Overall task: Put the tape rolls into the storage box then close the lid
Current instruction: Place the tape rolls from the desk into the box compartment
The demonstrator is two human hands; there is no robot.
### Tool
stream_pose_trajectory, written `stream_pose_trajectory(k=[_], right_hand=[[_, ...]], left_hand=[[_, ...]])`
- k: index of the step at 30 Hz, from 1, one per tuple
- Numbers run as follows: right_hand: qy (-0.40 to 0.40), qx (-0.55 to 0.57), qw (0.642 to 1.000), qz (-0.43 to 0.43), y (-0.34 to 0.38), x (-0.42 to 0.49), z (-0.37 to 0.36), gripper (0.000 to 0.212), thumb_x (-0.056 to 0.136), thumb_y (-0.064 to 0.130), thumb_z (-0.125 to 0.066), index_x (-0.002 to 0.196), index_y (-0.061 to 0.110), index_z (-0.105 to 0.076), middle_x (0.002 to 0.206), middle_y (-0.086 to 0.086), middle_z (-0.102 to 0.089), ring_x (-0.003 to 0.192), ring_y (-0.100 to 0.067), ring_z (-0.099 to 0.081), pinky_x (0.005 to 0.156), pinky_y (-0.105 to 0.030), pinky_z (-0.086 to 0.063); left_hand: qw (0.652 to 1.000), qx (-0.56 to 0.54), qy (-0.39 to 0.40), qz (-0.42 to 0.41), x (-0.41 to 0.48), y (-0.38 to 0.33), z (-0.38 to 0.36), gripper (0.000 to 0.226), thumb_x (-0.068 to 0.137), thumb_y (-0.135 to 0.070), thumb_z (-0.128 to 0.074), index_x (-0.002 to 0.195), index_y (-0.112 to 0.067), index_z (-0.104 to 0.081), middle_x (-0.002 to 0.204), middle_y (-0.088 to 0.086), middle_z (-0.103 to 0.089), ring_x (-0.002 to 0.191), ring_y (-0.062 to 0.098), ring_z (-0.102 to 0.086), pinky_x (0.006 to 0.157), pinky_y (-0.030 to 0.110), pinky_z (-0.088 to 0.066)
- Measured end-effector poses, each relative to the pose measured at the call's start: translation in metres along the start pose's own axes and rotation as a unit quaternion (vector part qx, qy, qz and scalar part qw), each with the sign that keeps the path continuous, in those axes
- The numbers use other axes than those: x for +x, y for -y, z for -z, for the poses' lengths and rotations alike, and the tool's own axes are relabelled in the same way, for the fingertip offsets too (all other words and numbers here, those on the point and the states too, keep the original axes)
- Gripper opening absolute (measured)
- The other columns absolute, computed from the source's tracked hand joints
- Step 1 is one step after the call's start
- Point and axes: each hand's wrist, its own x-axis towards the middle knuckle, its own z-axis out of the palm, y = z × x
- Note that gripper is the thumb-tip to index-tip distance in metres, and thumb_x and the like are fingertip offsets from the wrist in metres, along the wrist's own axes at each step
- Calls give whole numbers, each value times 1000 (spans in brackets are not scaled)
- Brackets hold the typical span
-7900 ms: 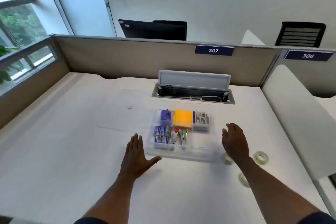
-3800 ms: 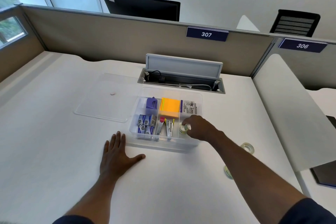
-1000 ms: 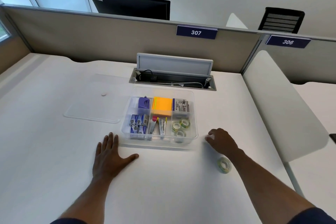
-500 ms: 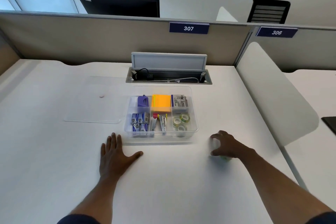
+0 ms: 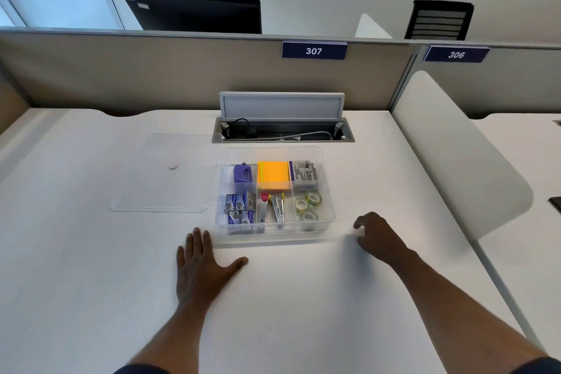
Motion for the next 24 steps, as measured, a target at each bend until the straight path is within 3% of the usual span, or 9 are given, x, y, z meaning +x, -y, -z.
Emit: stream_pose_trajectory(k=[4, 7, 13, 24], right_hand=[[-126, 55, 990, 36, 36, 18, 15, 24, 74, -5, -61, 97, -4, -66, 101, -23, -62, 96, -36, -61, 90, -39, -48], [-168, 78, 982, 38, 62, 32, 27, 25, 74, -2, -63, 99, -3, -65, 105, -22, -62, 98, -35, -60, 90, -39, -48], [-97, 69, 990, 78, 96, 47, 23, 24, 76, 6, -65, 100, 1, -65, 104, -19, -62, 101, -31, -57, 91, -36, -45], [17, 33, 997, 61, 102, 58, 4, 29, 79, 16, -64, 105, 5, -65, 113, -17, -61, 106, -31, -57, 91, -34, -45]], left_hand=[[1000, -3, 1, -1, 0, 0, 2, 129, 58, -100, -18, 152, -12, -12, 163, 9, -5, 150, 24, -2, 122, 44, -6], [1000, -5, 5, -3, 0, 0, 3, 129, 59, -100, -17, 153, -12, -11, 163, 9, -4, 150, 24, 0, 122, 45, -5], [1000, -8, 4, -6, -1, 0, 5, 128, 60, -98, -22, 152, -11, -13, 163, 10, -5, 150, 24, 0, 122, 45, -5], [1000, -3, 4, -6, 0, -1, 4, 127, 61, -98, -21, 153, -11, -10, 163, 10, -3, 150, 24, 2, 122, 45, -4]])
